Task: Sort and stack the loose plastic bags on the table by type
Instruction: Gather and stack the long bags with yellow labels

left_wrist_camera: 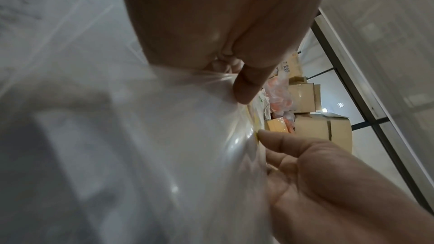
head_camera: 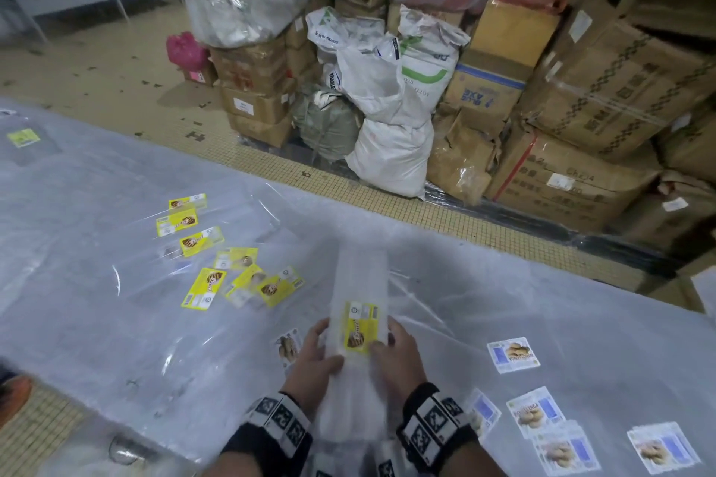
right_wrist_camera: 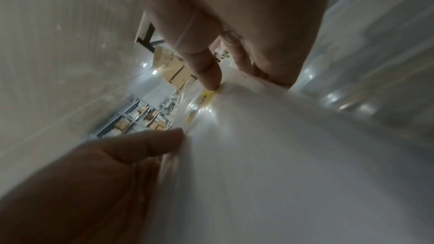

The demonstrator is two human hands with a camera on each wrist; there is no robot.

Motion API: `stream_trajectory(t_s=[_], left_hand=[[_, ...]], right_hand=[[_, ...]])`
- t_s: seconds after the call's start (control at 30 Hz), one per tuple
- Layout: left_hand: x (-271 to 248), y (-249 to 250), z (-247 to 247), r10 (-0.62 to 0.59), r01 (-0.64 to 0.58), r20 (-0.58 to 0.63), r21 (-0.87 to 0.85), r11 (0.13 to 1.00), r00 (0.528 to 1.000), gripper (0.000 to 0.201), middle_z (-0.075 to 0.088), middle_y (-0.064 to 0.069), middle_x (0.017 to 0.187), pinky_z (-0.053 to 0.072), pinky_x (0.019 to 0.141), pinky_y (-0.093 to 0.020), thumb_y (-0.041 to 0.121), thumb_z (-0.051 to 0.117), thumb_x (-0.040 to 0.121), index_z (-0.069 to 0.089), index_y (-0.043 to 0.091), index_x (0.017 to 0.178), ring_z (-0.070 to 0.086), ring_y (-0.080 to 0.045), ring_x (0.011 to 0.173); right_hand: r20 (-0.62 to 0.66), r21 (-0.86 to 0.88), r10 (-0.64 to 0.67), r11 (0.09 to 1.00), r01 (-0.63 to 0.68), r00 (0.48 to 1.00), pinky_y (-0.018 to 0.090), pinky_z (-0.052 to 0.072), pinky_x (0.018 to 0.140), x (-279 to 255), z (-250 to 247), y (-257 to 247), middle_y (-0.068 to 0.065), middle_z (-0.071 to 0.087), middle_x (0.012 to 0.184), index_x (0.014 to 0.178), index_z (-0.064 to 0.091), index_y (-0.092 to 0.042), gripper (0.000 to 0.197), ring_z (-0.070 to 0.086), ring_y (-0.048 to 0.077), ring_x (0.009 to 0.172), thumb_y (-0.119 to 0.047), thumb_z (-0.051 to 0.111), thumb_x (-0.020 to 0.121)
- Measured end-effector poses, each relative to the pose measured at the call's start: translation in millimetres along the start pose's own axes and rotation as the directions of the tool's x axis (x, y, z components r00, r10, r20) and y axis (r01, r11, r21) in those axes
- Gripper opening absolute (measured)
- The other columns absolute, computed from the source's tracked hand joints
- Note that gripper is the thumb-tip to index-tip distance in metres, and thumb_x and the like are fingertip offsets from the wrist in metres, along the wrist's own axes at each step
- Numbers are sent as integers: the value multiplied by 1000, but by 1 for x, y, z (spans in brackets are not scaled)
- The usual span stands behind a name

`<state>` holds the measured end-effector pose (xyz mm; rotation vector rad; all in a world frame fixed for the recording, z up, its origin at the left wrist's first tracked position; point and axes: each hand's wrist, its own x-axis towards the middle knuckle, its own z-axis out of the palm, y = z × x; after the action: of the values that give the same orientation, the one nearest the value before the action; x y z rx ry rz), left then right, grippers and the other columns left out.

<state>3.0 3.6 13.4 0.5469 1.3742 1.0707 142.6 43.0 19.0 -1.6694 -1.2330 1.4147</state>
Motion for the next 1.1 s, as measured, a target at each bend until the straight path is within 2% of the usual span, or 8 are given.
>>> stream_trajectory(t_s=[0.23,0.37,0.47,0.6,0.7,0.8,0.9,1.1], left_hand=[[1,4,-4,58,-58,27,18,998,998,57,74,-10,86,55,59,-29,-26,48,79,50,16,118,70,-20,68],[1,22,-19,77,-86,52,215,973,996,57,71,-11,95,55,66,-30,7,61,63,54,24,117,68,-19,77],[17,40,-45,191,-146,-38,507,849,981,32,65,-9,112,47,93,-31,17,65,80,64,23,111,62,-25,103],[56,59,-103,393,-83,-175,825,559,903,70,57,-10,130,28,109,-33,43,52,61,63,20,126,47,-28,126],[78,68,-134,271,28,-126,940,340,954,79,38,-1,148,19,117,-38,39,53,61,44,40,139,29,-25,140],[83,71,-146,142,19,-55,970,244,988,76,23,3,150,26,110,-46,34,63,70,31,52,137,21,-28,139],[89,74,-154,147,-36,4,977,211,989,75,29,3,140,33,102,-45,40,69,70,31,55,134,28,-27,133],[96,79,-173,83,-157,141,956,248,987,69,43,3,116,45,94,-39,43,64,60,36,54,123,42,-22,118]], right_hand=[[143,400,175,890,-219,974,52,57,76,-3,3,-14,29,71,95,102,64,7,31,69,42,83,20,49,78],[145,412,179,883,-224,973,40,59,65,0,10,-18,25,72,92,103,64,5,33,69,34,77,22,50,79],[91,401,165,897,-188,982,28,54,51,7,20,-20,19,71,89,101,61,-2,39,68,25,67,26,50,76],[35,433,161,887,-161,986,31,55,52,18,42,-21,24,69,96,105,62,-4,47,67,30,72,26,54,71],[38,509,145,849,-144,989,41,59,66,22,62,-28,24,72,94,104,65,-5,47,69,35,78,25,55,69],[-6,593,115,800,-89,993,40,59,67,29,89,-31,26,71,89,92,70,-1,46,68,35,76,29,48,66],[-120,602,150,797,-48,981,39,57,70,35,116,-32,25,70,90,96,67,6,46,66,35,81,31,42,67],[-334,509,214,861,-15,918,32,46,65,33,161,-42,15,68,77,87,63,-3,29,58,25,73,15,55,66]])
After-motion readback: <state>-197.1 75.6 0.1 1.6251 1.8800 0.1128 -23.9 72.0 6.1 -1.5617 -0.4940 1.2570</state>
